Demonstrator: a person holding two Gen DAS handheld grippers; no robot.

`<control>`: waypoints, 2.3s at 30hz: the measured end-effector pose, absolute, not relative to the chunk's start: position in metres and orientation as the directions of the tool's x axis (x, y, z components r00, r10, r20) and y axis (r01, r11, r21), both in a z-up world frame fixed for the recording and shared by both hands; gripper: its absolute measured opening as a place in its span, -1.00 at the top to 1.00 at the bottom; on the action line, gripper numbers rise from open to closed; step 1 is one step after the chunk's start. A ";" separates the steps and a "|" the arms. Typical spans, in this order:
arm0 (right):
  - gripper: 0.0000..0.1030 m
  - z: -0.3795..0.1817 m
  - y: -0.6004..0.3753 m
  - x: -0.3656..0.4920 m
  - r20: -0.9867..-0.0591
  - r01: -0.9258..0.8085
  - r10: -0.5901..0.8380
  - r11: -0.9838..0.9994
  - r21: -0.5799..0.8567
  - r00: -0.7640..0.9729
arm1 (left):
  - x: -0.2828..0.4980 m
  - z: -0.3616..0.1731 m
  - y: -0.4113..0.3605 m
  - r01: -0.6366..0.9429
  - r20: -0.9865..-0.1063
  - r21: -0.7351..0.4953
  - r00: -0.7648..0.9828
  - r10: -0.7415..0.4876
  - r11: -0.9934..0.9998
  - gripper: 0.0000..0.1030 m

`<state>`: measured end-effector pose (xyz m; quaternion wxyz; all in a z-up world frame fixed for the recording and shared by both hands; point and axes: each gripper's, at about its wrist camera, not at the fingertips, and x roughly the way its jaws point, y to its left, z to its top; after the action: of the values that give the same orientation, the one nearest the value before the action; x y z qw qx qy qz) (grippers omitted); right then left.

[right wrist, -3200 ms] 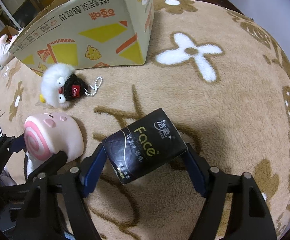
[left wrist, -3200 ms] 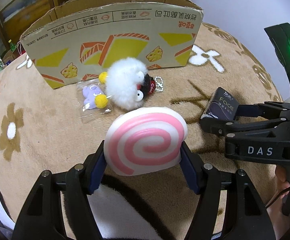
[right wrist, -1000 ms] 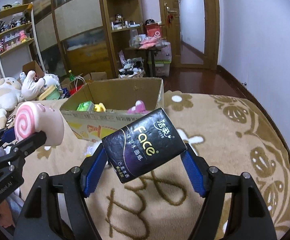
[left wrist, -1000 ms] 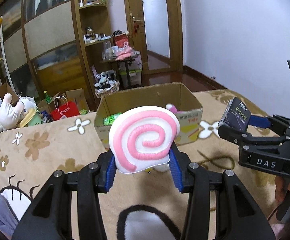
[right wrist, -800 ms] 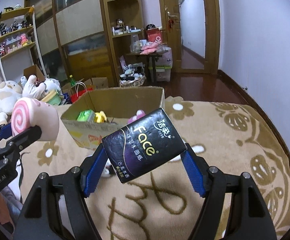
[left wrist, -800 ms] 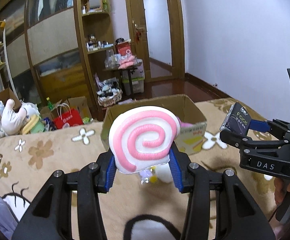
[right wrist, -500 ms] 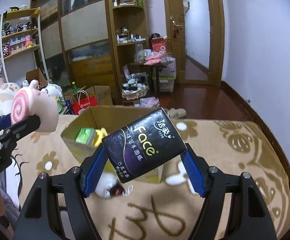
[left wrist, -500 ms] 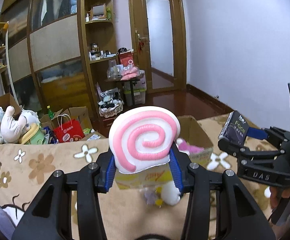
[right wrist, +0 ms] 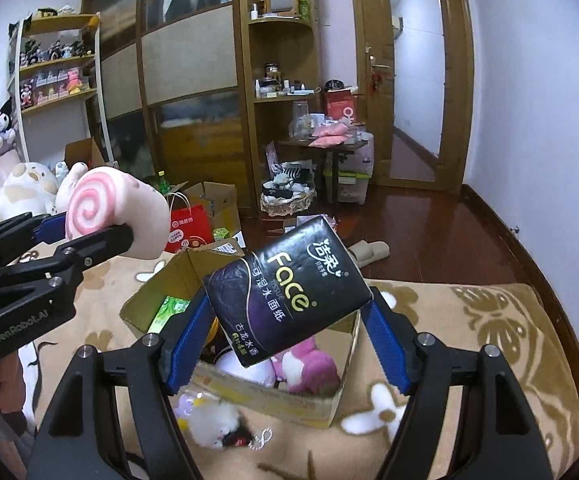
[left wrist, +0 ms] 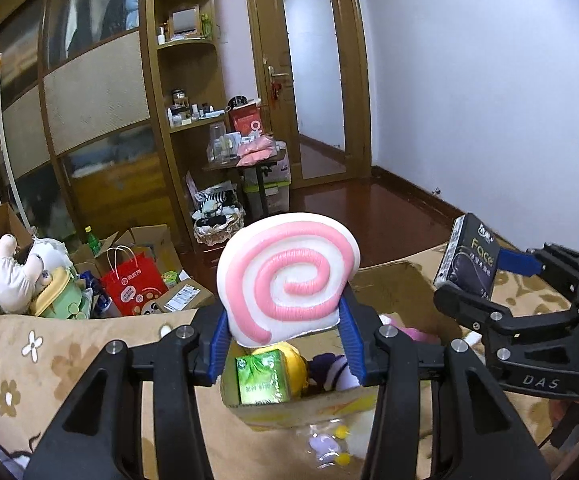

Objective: Organize soft objects
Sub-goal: 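Lift the pink cake plush with the left tool while the right tool carries the tissue pack over the box, then open the left tool over the box while the right tool releases the tissue pack inside, then withdraw both tools and lower them toward the white plush and bagged toy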

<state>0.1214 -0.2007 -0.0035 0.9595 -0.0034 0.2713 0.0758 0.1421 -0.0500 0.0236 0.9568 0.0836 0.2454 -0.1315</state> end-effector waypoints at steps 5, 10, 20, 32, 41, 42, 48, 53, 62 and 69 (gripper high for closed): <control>-0.52 -0.016 -0.199 0.144 -0.542 -0.149 0.144 0.988 0.035 0.828 | 0.164 0.006 -0.048 0.287 -0.522 0.062 0.826 -0.215 0.956 0.10; -0.52 -0.034 -0.198 0.162 -0.572 -0.134 0.133 0.990 0.042 0.809 | 0.185 -0.017 -0.048 0.269 -0.562 0.048 0.804 -0.197 0.962 0.08; -0.52 -0.058 -0.207 0.183 -0.605 -0.094 0.120 0.993 0.074 0.787 | 0.204 -0.047 -0.053 0.282 -0.610 0.042 0.767 -0.199 0.959 0.01; -0.53 -0.068 -0.206 0.182 -0.603 -0.104 0.125 0.992 0.070 0.788 | 0.210 -0.058 -0.048 0.254 -0.644 0.028 0.744 -0.177 0.967 -0.14; -0.55 -0.069 -0.196 0.177 -0.605 -0.136 0.139 0.989 0.050 0.784 | 0.213 -0.057 -0.040 0.235 -0.687 0.001 0.706 -0.170 0.972 -0.27; -0.55 -0.069 -0.197 0.177 -0.606 -0.138 0.145 0.989 0.059 0.782 | 0.212 -0.056 -0.040 0.235 -0.688 -0.004 0.705 -0.173 0.972 -0.30; -0.69 -0.069 -0.200 0.177 -0.596 -0.139 0.161 0.987 0.083 0.787 | 0.207 -0.048 -0.037 0.229 -0.658 0.017 0.736 -0.162 0.973 -0.58; -0.75 -0.067 -0.200 0.175 -0.598 -0.145 0.169 0.986 0.088 0.784 | 0.204 -0.045 -0.031 0.211 -0.682 0.022 0.718 -0.139 0.977 -0.59; -0.92 -0.056 -0.199 0.154 -0.587 -0.130 0.155 0.988 0.084 0.794 | 0.180 -0.035 -0.009 0.174 -0.688 0.010 0.716 -0.120 0.985 -0.84; -0.94 -0.059 -0.195 0.131 -0.617 -0.134 0.150 0.988 0.073 0.773 | 0.165 -0.036 -0.008 0.180 -0.723 0.042 0.684 -0.095 0.983 -0.84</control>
<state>0.1311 -0.1949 -0.0589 0.9414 0.0124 0.3286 0.0754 0.1653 -0.0083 -0.0364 0.9160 0.0547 0.3903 -0.0749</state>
